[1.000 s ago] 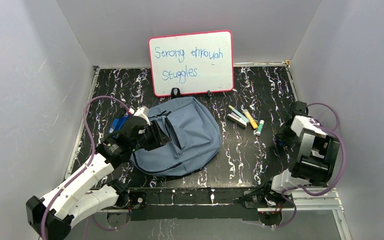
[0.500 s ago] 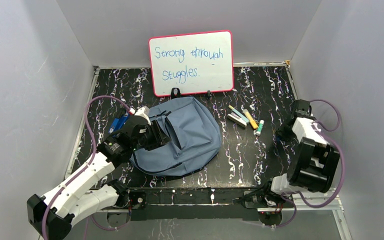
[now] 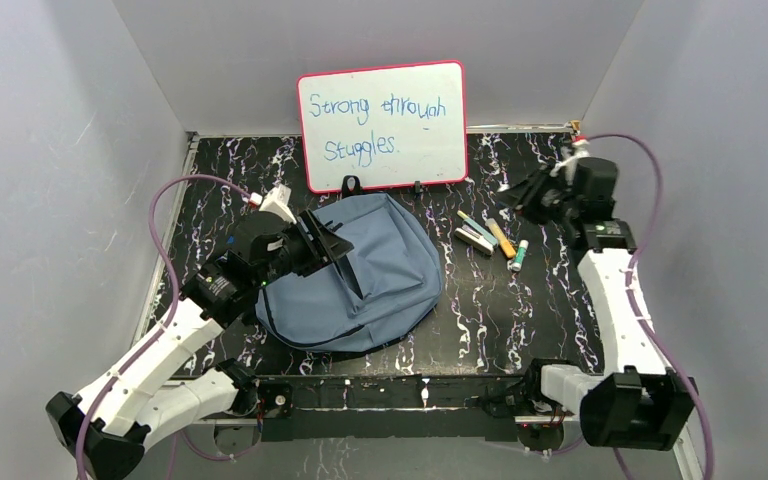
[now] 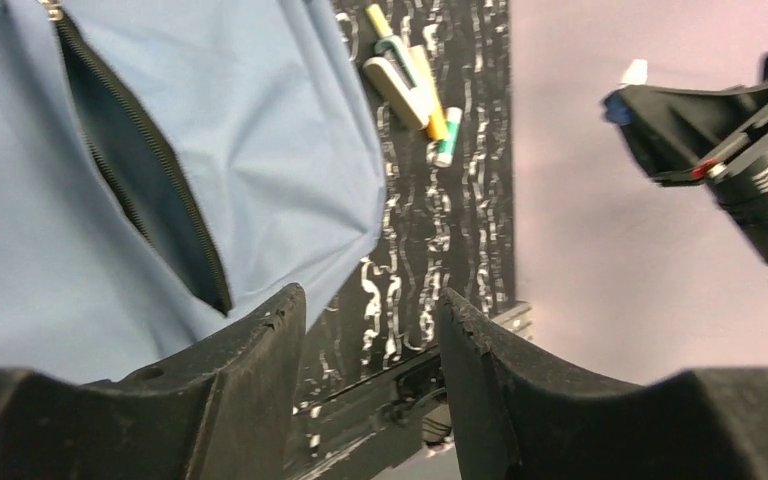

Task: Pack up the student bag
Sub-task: Pick up the stationery from the center of the board.

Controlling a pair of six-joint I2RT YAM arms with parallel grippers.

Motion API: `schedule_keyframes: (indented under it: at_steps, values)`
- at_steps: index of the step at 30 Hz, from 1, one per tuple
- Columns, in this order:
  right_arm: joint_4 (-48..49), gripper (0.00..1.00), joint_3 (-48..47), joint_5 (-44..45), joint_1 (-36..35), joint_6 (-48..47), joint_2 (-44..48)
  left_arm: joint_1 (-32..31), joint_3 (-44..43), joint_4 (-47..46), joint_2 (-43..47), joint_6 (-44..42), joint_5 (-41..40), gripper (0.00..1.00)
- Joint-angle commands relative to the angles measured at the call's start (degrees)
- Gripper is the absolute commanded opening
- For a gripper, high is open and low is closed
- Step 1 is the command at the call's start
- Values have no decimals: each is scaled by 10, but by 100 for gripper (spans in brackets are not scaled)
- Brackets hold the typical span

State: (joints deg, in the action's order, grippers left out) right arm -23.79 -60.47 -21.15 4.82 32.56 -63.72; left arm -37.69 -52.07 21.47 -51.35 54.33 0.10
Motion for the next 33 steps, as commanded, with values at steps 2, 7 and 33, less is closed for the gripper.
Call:
schedule_keyframes:
  at_steps: [2, 7, 33]
  values:
    - [158, 12, 30, -87, -177, 91, 36, -3, -21, -52, -1, 44, 40, 50]
    - [262, 11, 35, -64, -316, 48, 27, -2, -6, -86, 21, 79, 46, 50]
    - [366, 8, -15, 58, -590, -134, -85, -3, 20, -102, 62, 123, 39, 46]
